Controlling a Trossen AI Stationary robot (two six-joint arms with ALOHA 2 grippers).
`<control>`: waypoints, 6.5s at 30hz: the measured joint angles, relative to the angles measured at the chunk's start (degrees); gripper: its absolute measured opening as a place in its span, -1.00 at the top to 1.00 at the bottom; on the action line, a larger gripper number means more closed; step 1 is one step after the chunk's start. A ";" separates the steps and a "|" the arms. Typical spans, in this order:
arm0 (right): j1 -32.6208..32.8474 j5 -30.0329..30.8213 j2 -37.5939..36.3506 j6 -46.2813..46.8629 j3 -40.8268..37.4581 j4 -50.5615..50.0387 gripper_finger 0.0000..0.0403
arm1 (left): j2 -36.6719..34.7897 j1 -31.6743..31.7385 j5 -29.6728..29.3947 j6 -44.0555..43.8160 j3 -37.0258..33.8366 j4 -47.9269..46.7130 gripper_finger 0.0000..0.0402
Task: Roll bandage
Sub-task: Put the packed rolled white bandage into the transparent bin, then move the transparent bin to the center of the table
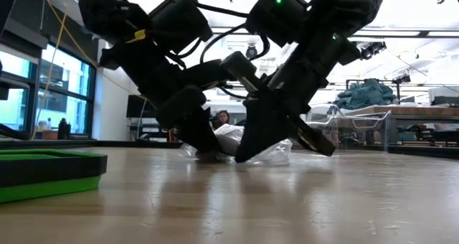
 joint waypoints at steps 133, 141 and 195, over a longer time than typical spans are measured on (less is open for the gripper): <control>-36.01 38.81 -46.04 3.23 0.00 -43.70 1.00 | -31.40 9.53 5.08 -12.43 2.62 -7.52 1.00; -42.59 29.85 -32.34 13.72 -0.04 -46.65 1.00 | -36.71 8.82 2.35 -11.37 2.62 -7.18 1.00; -60.08 29.79 -25.13 -26.76 -0.02 -63.62 0.01 | -36.70 9.96 4.90 -17.21 2.47 -17.40 1.00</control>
